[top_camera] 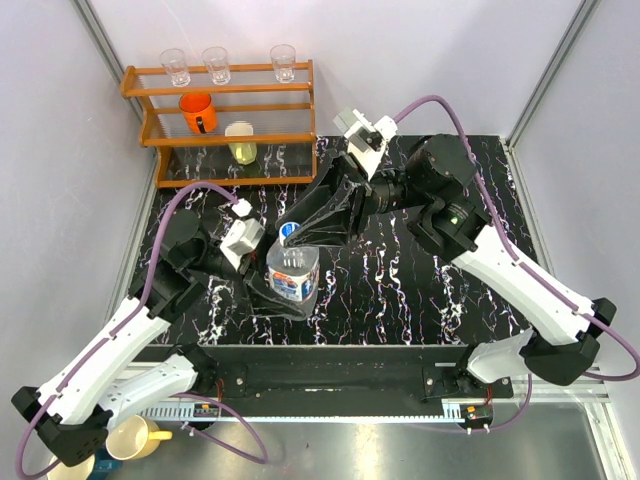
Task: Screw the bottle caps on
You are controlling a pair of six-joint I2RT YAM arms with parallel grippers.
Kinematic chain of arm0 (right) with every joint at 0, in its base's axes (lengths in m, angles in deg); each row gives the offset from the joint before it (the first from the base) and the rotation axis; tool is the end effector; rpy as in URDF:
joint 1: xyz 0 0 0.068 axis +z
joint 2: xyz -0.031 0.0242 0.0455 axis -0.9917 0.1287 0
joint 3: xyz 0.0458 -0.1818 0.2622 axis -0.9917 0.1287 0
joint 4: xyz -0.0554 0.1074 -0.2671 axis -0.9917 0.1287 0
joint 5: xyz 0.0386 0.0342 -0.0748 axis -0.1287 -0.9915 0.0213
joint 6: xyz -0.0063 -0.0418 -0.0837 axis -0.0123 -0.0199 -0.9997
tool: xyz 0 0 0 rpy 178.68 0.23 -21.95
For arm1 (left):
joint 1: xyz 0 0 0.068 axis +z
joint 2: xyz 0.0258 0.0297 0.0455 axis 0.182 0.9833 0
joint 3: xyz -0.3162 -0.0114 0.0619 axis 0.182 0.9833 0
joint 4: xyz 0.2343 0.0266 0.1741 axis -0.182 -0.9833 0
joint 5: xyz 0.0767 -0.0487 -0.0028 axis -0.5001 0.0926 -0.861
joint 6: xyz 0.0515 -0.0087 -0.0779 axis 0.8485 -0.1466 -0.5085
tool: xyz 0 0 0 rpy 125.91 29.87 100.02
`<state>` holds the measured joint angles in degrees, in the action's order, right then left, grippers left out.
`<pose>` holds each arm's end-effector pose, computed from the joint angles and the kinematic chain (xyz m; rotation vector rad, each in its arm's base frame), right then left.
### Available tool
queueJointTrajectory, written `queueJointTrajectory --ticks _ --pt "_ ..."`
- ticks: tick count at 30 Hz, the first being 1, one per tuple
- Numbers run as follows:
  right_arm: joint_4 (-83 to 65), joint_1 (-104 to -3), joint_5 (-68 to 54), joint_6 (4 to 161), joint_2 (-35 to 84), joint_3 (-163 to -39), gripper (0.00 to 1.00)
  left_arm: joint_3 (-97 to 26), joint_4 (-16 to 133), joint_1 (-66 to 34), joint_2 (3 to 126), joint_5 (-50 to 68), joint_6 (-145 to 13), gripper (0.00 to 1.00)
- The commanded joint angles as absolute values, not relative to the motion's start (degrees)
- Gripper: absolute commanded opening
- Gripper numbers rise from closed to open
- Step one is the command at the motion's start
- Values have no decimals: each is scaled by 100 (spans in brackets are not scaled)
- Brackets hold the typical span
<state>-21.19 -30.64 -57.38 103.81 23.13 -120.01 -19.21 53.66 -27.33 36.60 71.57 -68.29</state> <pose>0.1419 0.2977 0.6074 -1.2552 0.9183 1.7016 0.0910 -0.1718 0.4561 1.3682 1.1418 -1.5737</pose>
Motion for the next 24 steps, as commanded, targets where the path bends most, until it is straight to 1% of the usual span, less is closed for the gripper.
queueJointTrajectory --ticks 1,2,3,4,5,7,8,10,11,13,14,17,20,23,24 --pt "-510 -3022 -5045 9507 2177 -12294 4 -2054 5364 -2607 3630 5642 -6769 14" --pt "-55 -3014 -4738 9192 2142 -12320 1 -2098 5231 -2607 3621 5144 -6663 14" --pt "106 -3013 -4108 9085 2115 -12329 0 -2125 4994 -2599 3630 4869 -6461 15" --pt "204 -3013 -3789 8979 2098 -12303 0 -2143 4905 -2590 3612 4606 -6372 15" --pt "353 -3005 -3307 8926 2036 -12242 0 -2134 4826 -2581 3621 4098 -6276 15" --pt "433 -2908 -2760 8794 2001 -12180 0 -2125 4667 -2590 3621 3577 -6021 15" --pt "546 -2838 -2174 8724 1975 -12154 0 -2116 4623 -2581 3612 3070 -5976 15" --pt "644 -2575 -1617 8566 1965 -12171 0 -2081 4544 -2590 3595 2654 -5810 14" --pt "731 -2443 -1058 8521 1992 -12215 0 -2081 4518 -2590 3577 2278 -5774 14" --pt "811 -2066 -510 8338 2053 -12285 0 -2072 4439 -2581 3586 1933 -5677 14" --pt "863 -1951 15 8302 2132 -12364 0 -2064 4421 -2581 3577 1592 -5660 15" --pt "916 -1608 1202 8275 2316 -12522 0 -2055 4351 -2581 3550 1133 -5563 15" --pt "934 -1353 2047 8319 2466 -12663 0 -2055 4289 -2581 3515 938 -5528 14" --pt "943 -1204 2436 8328 2580 -12838 0 -2029 4263 -2581 3489 1016 -5537 14" --pt "934 -1185 2498 8310 2598 -12883 9 -2020 4254 -2581 3472 1069 -5528 14"
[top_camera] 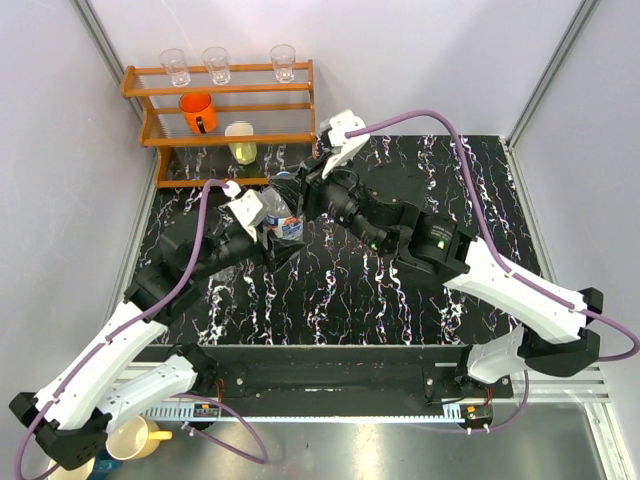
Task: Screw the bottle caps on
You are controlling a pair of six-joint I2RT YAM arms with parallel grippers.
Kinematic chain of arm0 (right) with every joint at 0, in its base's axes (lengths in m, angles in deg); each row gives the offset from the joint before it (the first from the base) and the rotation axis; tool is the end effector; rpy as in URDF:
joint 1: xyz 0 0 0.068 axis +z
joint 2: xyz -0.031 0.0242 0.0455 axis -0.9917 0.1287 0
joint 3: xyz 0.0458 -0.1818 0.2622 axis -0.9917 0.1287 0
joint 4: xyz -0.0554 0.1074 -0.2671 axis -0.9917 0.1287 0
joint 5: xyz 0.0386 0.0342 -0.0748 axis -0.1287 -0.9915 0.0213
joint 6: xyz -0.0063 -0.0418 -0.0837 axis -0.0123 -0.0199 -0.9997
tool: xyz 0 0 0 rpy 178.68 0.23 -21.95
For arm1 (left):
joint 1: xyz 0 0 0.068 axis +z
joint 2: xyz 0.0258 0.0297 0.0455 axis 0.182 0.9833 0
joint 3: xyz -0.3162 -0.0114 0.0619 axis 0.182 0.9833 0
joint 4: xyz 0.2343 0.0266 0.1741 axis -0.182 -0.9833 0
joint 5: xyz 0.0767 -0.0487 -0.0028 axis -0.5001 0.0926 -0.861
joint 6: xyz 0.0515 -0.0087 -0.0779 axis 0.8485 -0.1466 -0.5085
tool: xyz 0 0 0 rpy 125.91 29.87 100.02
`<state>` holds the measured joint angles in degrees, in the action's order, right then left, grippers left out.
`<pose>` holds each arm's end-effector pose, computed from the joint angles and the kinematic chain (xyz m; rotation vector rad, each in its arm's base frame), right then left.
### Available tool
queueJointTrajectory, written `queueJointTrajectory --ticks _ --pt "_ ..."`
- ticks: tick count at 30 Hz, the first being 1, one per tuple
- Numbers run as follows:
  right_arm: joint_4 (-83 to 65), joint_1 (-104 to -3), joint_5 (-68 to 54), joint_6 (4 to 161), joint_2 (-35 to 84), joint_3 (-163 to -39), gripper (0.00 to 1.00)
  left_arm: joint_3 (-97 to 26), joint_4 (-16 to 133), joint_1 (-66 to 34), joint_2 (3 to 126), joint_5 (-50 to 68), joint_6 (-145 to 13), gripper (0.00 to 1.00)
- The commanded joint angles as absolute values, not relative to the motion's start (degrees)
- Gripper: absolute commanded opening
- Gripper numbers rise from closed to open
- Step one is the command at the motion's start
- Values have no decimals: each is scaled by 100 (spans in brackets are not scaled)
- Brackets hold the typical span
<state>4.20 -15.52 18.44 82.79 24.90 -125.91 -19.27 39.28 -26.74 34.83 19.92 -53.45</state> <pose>0.1677 0.3299 0.5884 -0.5249 1.4399 0.8177 0.1570 -0.1545 0.4295 0.8080 1.5428 -0.7555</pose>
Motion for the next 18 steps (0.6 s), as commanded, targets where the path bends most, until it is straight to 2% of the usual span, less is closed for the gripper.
queueJointTrajectory --ticks 1,2,4,6,7,10,11,16,18 --pt "943 -1168 2508 8319 2590 -12935 20 -1985 4254 -2581 3463 1122 -5528 14" --pt "926 -1168 2360 8310 2555 -12997 35 -1967 4262 -2581 3454 1296 -5528 14" --pt "855 -1168 2192 8275 2345 -12997 53 -1949 4280 -2581 3410 1543 -5519 15" --pt "653 -1177 1867 8205 2125 -12883 64 -1879 4324 -2581 3392 2271 -5476 15" --pt "644 -1177 1727 8126 1915 -12866 75 -1870 4333 -2572 3384 2543 -5475 15" --pt "644 -1211 1192 8047 1476 -12752 87 -1809 4438 -2572 3375 3834 -5519 17" --pt "618 -1229 658 8020 1360 -12638 87 -1809 4456 -2572 3383 4691 -5528 17" --pt "862 -1518 -1906 7730 745 -12233 86 -1817 4982 -2572 3506 7426 -6098 18" --pt "943 -1712 -2578 7852 674 -12206 86 -1905 5124 -2581 3585 7879 -6345 19"
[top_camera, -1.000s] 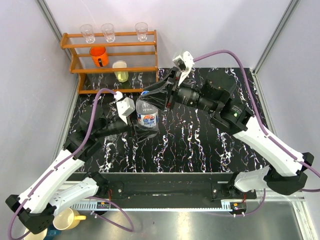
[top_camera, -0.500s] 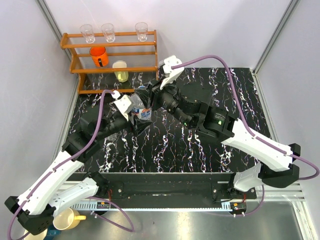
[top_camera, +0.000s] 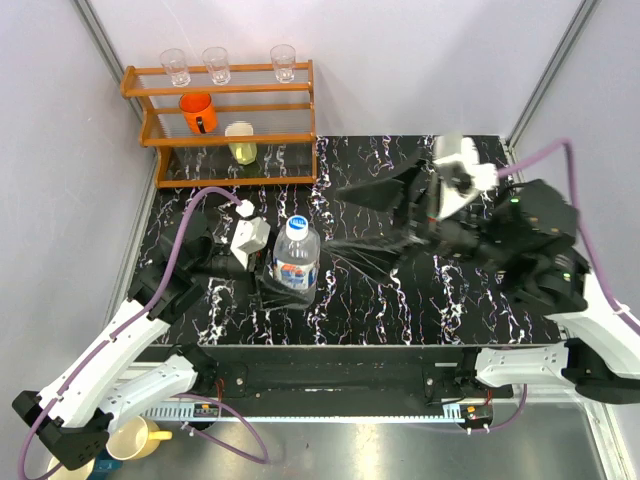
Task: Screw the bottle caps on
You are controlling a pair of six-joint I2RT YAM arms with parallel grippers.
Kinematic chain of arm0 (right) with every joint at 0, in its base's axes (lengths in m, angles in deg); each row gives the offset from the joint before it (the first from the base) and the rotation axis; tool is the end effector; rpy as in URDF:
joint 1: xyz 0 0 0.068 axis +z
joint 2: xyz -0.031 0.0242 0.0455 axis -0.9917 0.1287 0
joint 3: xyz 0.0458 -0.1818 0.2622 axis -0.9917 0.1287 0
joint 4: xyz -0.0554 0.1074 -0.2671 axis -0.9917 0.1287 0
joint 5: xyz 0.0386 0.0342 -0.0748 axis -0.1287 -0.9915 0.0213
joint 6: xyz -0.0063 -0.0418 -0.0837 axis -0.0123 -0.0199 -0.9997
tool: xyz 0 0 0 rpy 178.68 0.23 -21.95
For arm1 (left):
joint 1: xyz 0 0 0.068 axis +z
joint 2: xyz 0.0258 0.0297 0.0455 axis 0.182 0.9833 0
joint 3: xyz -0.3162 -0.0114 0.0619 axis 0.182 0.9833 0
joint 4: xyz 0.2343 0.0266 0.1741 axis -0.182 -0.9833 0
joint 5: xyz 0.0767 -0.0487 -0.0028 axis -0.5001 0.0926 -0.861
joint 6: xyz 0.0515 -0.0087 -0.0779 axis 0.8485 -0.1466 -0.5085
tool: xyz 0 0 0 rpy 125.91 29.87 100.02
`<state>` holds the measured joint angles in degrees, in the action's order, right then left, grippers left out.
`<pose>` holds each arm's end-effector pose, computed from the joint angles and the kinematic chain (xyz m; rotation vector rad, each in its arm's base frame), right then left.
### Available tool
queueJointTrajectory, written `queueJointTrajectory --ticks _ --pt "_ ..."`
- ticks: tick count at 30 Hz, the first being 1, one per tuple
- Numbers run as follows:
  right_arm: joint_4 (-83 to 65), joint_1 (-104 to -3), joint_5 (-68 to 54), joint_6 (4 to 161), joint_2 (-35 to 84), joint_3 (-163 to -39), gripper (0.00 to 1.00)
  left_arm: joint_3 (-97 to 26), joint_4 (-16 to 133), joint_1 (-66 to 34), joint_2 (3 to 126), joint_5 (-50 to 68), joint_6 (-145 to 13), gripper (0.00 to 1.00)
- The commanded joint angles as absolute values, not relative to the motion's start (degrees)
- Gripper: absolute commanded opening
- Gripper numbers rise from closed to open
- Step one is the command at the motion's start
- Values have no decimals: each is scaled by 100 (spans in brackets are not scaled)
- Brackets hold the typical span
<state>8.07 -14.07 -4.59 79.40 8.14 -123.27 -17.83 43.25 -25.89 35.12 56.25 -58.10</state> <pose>0.0794 0.2227 0.6443 -0.8073 1.1237 1.1304 0.1126 -0.1697 0.4312 1.2048 1.3255 -1.3088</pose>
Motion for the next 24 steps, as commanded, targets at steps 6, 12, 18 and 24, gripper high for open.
queueJointTrajectory --ticks 6,12,18,24 --pt "926 -2178 -3881 8151 1015 -12303 84 -2090 5141 -2616 3717 8882 -6530 15" --pt "645 -2258 -4435 8310 1437 -12549 82 -2274 5141 -2634 3797 9155 -6609 13" --pt "250 -2319 -4673 8538 1631 -12531 79 -2336 5141 -2660 3823 9270 -6600 11" --pt "-435 -2328 -4901 8916 1702 -12242 75 -2292 5150 -2678 3805 9139 -6565 12"
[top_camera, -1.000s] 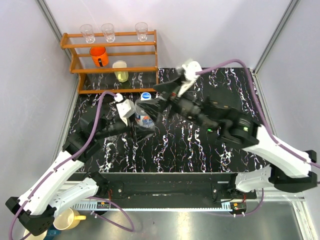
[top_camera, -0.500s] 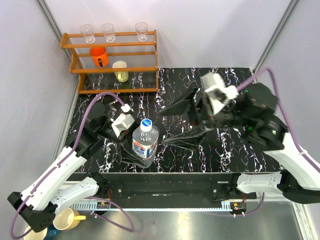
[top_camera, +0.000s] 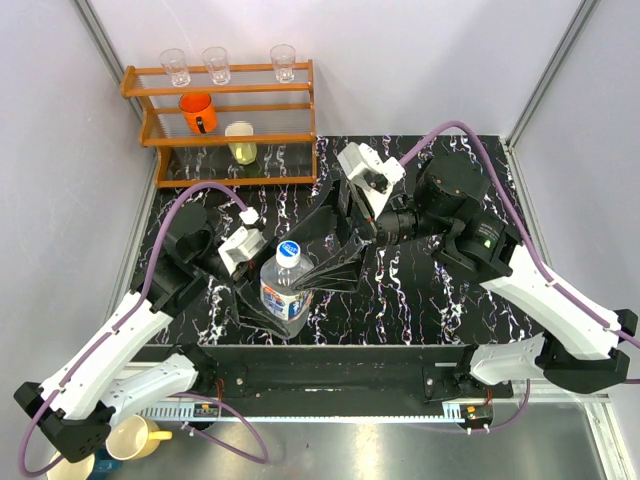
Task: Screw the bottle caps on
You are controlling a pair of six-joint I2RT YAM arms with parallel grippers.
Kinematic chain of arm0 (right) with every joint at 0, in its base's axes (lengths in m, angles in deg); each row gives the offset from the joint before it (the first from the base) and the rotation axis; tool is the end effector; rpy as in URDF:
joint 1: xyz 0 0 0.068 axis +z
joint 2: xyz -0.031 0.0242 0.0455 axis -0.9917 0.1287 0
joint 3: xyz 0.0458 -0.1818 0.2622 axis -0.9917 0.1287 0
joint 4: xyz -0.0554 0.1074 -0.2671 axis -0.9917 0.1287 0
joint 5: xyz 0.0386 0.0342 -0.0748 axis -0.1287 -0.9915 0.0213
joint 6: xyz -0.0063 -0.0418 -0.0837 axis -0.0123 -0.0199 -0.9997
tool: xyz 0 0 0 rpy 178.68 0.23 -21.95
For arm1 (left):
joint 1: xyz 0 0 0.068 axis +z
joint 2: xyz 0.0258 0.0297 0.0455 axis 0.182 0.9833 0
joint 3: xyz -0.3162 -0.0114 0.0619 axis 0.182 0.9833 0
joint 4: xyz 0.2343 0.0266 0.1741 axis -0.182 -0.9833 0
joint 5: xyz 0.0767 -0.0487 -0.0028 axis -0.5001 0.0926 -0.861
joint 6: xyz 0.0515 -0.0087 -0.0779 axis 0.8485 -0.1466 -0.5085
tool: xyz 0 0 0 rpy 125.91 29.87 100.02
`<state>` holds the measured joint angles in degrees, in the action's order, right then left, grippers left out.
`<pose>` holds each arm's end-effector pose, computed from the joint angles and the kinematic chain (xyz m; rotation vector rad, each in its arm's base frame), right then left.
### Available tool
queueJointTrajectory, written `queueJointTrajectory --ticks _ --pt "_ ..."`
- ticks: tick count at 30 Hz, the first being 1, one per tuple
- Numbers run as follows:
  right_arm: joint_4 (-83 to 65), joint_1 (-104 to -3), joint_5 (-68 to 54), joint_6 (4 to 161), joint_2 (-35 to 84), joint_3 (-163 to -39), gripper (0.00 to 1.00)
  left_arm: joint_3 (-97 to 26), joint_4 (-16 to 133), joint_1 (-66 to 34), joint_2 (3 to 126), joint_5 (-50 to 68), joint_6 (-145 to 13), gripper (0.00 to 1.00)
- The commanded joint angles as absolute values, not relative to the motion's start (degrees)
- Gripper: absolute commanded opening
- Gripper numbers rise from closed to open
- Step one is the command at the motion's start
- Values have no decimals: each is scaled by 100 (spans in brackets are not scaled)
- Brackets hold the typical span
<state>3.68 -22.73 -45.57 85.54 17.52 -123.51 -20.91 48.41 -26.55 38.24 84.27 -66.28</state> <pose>0.0939 0.2832 0.6106 -1.2930 1.0013 1.5186 0.0820 -0.1672 0.4530 1.5400 1.0930 -1.7284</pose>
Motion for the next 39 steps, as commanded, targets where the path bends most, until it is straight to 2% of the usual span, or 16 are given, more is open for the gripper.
queueJointTrajectory --ticks 1,21,24,27,29,31,32,33,35,39 --pt "-515 -2337 -4928 8951 1711 -12198 74 -2283 5176 -2669 3805 9121 -6565 12" --pt "-1263 -2372 -5077 9488 2009 -12127 57 -2125 5213 -2625 3735 8198 -6416 15" --pt "-1263 -2372 -5077 9523 2027 -12118 50 -2134 5071 -2616 3726 8128 -6301 15" --pt "-1245 -2381 -5034 9514 2001 -12092 37 -2108 5062 -2599 3682 8049 -6275 15" --pt "-1202 -2389 -4946 9488 1940 -12031 24 -2099 5054 -2581 3665 7987 -6249 15" --pt "-1149 -2398 -4858 9418 1895 -12004 16 -2099 4957 -2572 3647 7785 -6135 15" --pt "-1010 -2398 -4692 9365 1843 -11978 6 -2107 4905 -2563 3647 7715 -6082 15" --pt "-982 -2398 -4578 9313 1816 -11978 2 -2125 4765 -2555 3638 7514 -5925 15" --pt "-422 -2398 -4105 9093 1737 -12013 0 -2160 4571 -2546 3630 7215 -5714 13" --pt "431 -2398 -2988 8724 1737 -12171 0 -2204 4087 -2546 3603 5810 -5037 10"
